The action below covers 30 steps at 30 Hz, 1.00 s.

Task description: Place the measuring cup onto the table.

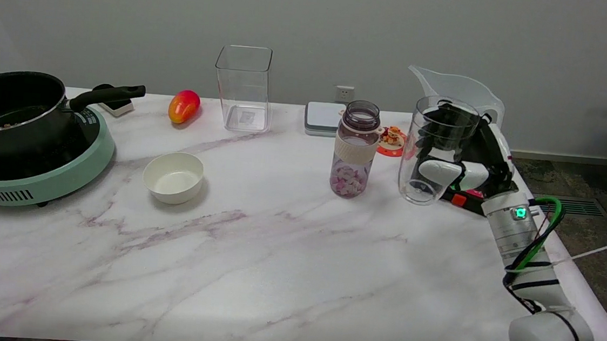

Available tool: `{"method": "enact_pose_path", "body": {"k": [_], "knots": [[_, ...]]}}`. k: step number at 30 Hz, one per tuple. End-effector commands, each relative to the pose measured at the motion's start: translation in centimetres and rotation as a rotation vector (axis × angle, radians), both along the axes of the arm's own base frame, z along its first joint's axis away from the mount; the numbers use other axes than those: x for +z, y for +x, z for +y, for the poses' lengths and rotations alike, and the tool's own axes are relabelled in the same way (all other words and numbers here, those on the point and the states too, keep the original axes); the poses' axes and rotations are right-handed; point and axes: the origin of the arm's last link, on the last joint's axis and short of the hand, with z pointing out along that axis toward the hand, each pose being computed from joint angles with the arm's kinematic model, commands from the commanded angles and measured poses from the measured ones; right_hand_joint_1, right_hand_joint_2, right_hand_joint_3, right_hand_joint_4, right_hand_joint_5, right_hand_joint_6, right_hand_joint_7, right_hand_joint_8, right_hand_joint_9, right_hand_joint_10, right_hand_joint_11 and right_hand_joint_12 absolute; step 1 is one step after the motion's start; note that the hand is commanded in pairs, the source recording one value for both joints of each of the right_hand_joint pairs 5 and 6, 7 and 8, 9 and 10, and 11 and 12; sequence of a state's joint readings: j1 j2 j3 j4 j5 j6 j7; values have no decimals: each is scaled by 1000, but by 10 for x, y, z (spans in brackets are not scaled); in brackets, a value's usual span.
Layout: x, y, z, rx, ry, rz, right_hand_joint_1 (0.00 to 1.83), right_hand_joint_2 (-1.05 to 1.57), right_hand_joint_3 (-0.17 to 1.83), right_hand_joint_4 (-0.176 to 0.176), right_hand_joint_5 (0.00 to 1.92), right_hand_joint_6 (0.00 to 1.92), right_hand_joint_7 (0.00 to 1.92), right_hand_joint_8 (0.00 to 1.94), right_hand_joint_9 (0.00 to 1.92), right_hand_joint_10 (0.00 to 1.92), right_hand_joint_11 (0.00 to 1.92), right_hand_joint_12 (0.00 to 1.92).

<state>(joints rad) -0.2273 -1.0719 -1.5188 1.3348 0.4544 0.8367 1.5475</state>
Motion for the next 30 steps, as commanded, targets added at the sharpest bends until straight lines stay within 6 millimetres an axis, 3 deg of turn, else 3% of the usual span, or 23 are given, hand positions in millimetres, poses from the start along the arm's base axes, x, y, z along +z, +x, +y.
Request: {"method": "enact_pose_path", "body": {"k": [1, 6, 14, 30], "knots": [[-36, -49, 20, 39, -32, -50, 1291, 1571, 304, 0, 1920, 1920, 1920, 1920, 1920, 1920, 1726, 1726], [-49, -59, 22, 38, -100, 124, 1287, 1571, 306, 0, 1920, 1920, 1920, 1920, 1920, 1920, 1749, 1749], [-78, -83, 29, 53, -204, 249, 1291, 1571, 259, 0, 1920, 1920, 1920, 1920, 1920, 1920, 1787, 1787], [-115, -84, 41, 134, -210, 314, 1295, 1571, 260, 0, 1920, 1920, 1920, 1920, 1920, 1920, 1806, 1806]]}}
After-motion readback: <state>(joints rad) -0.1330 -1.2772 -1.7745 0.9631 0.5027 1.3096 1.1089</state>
